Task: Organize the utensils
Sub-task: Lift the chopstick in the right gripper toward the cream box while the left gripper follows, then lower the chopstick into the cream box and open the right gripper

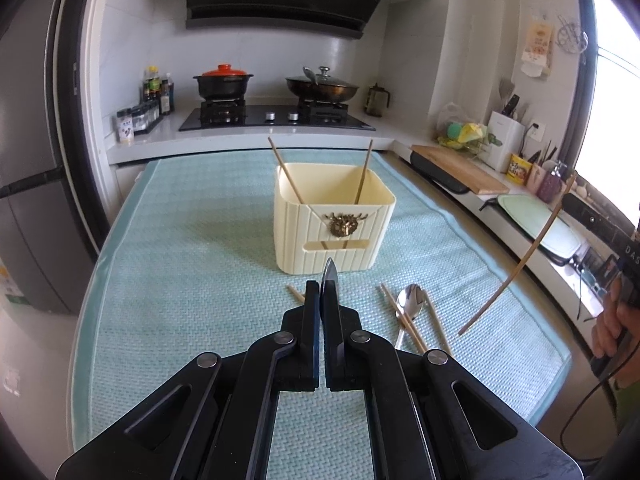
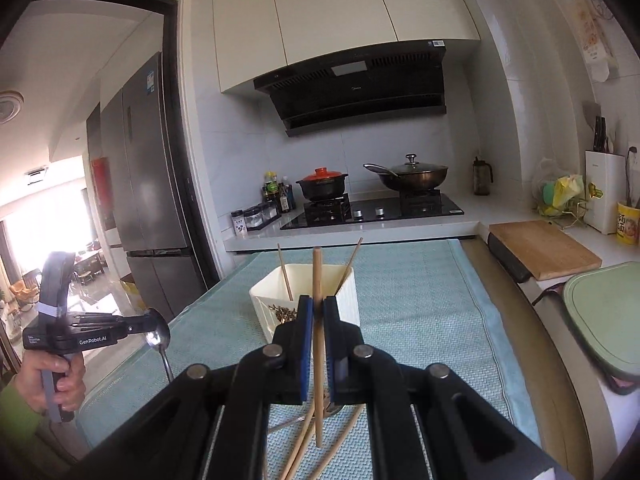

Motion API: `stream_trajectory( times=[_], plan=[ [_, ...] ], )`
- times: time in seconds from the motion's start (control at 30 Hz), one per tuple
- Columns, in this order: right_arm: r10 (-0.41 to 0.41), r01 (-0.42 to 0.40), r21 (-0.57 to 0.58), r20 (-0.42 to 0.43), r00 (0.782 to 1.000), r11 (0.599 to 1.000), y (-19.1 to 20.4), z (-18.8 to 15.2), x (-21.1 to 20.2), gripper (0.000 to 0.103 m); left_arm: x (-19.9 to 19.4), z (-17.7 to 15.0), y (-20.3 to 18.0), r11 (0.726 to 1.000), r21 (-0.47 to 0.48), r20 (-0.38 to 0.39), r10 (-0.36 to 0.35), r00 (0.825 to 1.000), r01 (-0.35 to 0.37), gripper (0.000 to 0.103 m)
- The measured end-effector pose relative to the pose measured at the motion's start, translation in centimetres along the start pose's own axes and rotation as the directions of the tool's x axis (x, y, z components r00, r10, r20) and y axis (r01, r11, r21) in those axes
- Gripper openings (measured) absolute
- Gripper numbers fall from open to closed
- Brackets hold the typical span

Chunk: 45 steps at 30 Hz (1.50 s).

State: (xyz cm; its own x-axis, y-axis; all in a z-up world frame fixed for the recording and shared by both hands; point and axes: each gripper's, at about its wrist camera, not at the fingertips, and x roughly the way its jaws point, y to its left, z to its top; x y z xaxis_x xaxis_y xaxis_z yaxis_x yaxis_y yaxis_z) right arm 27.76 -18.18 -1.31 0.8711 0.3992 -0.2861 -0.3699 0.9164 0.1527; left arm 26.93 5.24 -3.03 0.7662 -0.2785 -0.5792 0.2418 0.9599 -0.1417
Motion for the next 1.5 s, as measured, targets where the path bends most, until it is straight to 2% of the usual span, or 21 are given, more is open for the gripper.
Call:
stream_trajectory(
  times=[0.33,0.63,1.07,1.27,1.5],
  plan=[
    [0.012,-0.012,-0.013,0.025,1.000,1.000,0.5,1.1,-0.9,0.006,-0.8,1.2,0.0,1.000,0.000,0.028,-0.002,1.000,0.002,0.000],
    [0.024,-0.023,-0.029,0.042,0.999,0.999,1.0,3.0,-0.6,0.006,-1.3,3.9,-0.6,1.000,0.025,0.072,0.001,0.997,-0.003,0.000],
    [0.022,-0.020,-0.030,0.053,0.998,0.999,1.1,3.6,-0.2,0.006,-1.0,5.0,-0.7,0.999,0.032,0.076,0.007,0.997,-0.009,0.000],
    [0.024,-0.020,-0.045,0.075,0.997,0.999,1.3,5.1,-0.1,0.006,-2.0,7.4,-0.5,0.999,0.030,0.128,0.014,0.992,-0.018,0.000],
    [0.039,-0.030,-0.078,0.108,0.993,0.996,2.1,8.4,0.9,0.006,-1.8,11.9,-0.5,0.998,0.048,0.178,0.023,0.984,-0.032,0.000]
  ],
)
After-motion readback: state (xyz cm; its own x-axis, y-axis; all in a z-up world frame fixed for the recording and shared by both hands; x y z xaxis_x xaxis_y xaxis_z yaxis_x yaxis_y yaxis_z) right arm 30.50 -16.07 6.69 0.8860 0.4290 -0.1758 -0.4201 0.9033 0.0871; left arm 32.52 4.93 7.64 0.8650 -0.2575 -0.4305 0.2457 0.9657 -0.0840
